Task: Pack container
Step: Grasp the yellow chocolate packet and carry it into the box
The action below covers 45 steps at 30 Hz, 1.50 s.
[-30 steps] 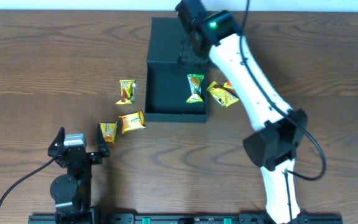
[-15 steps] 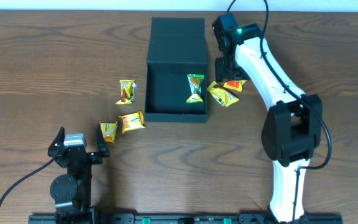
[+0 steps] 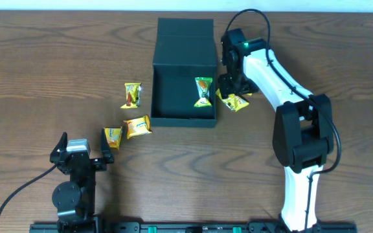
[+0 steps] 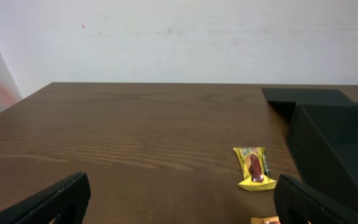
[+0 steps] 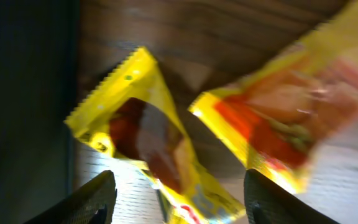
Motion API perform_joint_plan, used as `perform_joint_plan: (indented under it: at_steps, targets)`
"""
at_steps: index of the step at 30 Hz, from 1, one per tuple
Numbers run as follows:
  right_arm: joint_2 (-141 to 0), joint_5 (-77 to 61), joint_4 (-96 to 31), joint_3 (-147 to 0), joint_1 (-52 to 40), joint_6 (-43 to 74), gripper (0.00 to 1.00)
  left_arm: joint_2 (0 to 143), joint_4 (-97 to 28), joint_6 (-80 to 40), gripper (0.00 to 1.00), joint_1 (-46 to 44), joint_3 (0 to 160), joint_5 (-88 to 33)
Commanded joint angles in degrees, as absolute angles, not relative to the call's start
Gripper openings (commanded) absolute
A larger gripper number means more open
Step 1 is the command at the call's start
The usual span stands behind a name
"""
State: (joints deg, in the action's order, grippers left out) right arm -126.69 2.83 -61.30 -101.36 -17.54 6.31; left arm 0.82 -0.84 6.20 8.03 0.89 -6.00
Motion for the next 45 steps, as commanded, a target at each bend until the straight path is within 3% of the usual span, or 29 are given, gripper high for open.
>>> perform_joint_plan:
  at_steps: [1,7,8,11,13,19,26,36,45]
  targets:
    - [-126.65,-0.49,-59.61,-98.76,-17.17,3.31,0.66,0.64,-3.79,6.0,0.95,8.23,0.3,-7.05]
    - [-126.65,-0.45,-58.02,-96.25,-17.17,2.87,0.62,0.64,-3.79,6.0,0.95,8.23,0.3,-7.05]
    - [-126.65,-0.45,-57.98,-96.2,-17.17,2.87,0.58,0.64,-3.79,6.0,0.95,8.23,0.3,-7.05]
    - [-126.65,-0.45,-58.0,-96.2,-17.17,2.87,0.33,0.64,-3.79,6.0,0.95,8.23,0.3,-7.05]
    - [-126.65,-0.45,-58.02,-96.2,-17.17,2.9,0.21,0.64,-3.79,6.0,0.95,8.23,0.3,-7.05]
    - [-126.65,-0.47,-58.06,-96.23,-17.17,2.96,0.02,0.64,-3.79,6.0,0.96,8.23,0.3,-7.05]
    - [-126.63,-0.45,-63.11,-102.98,-17.17,5.74,0.01,0.64,-3.79,6.0,0.95,8.23,0.3,-7.05]
    - [-126.63,-0.34,-73.87,-125.93,-18.22,18.33,0.01,0.64,-3.79,6.0,0.95,8.23,0.3,-7.05]
    - [-126.69,5.08,-72.44,-127.63,-30.48,31.18,0.02,0.64,-3.79,6.0,0.95,8.23,0.3,-7.05]
